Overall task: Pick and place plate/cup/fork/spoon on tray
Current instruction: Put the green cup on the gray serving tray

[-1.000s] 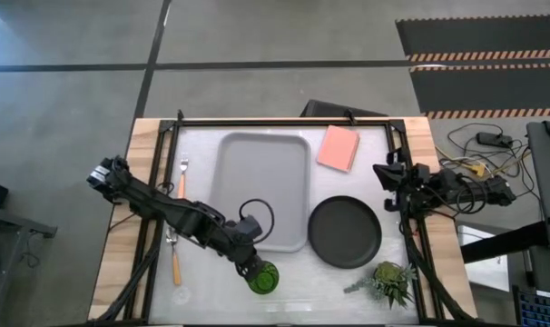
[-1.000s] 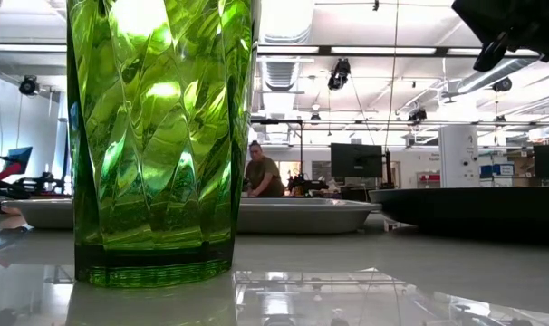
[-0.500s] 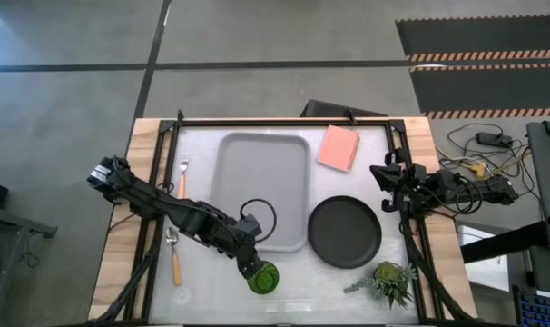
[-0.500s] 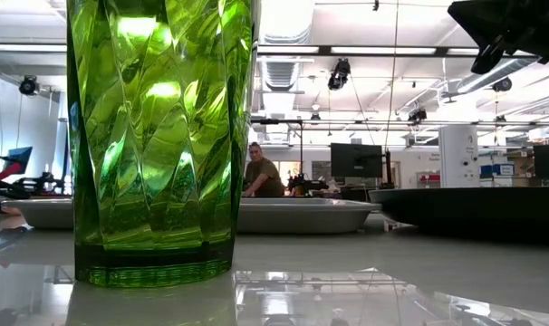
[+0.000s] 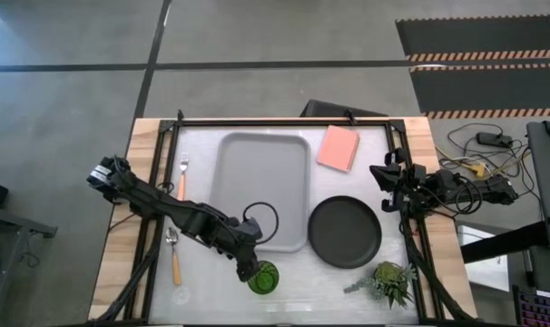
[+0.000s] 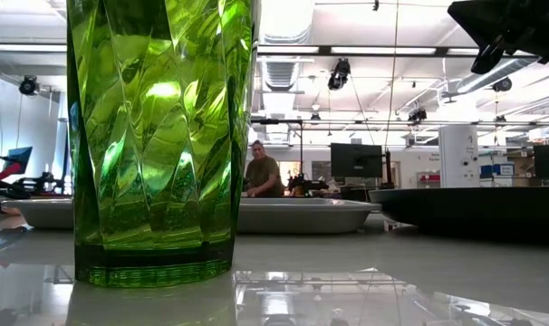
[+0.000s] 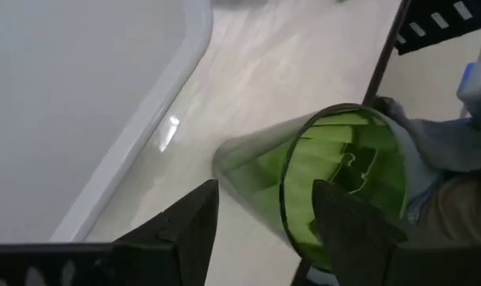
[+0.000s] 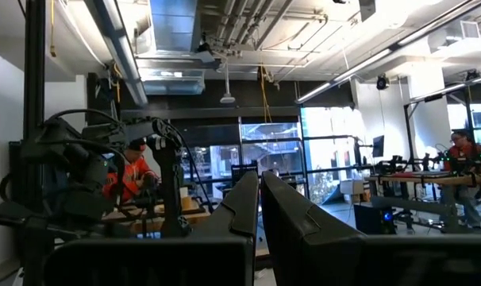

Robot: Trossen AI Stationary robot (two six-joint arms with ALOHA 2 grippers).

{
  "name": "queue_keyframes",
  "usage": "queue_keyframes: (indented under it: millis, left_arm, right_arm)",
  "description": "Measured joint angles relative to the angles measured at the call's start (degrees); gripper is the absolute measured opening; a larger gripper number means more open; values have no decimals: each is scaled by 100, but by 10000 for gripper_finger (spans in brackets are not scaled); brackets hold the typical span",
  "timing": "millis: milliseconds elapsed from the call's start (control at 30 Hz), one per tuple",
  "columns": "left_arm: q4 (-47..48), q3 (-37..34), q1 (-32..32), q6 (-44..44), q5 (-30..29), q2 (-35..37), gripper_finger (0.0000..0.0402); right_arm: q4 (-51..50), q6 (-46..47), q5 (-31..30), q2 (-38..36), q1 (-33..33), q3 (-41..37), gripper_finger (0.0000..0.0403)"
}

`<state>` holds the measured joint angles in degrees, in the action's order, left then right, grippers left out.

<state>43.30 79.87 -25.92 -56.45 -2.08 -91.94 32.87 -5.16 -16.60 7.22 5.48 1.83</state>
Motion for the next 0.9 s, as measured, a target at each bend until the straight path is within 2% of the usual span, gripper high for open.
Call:
queue_keyframes:
  millis: [200,733,900]
  left_arm:
    - [9,-198,-8,331,0,2,187]
    - [-390,-420,-14,280,51,4,187]
    - [-386,-428,-15,283,47,4,158]
  right_arm:
    - [1,-14,0,0,0,0,9]
    - [1,-90,0,0,0,0,9]
    - [3,-89,0,0,0,0,9]
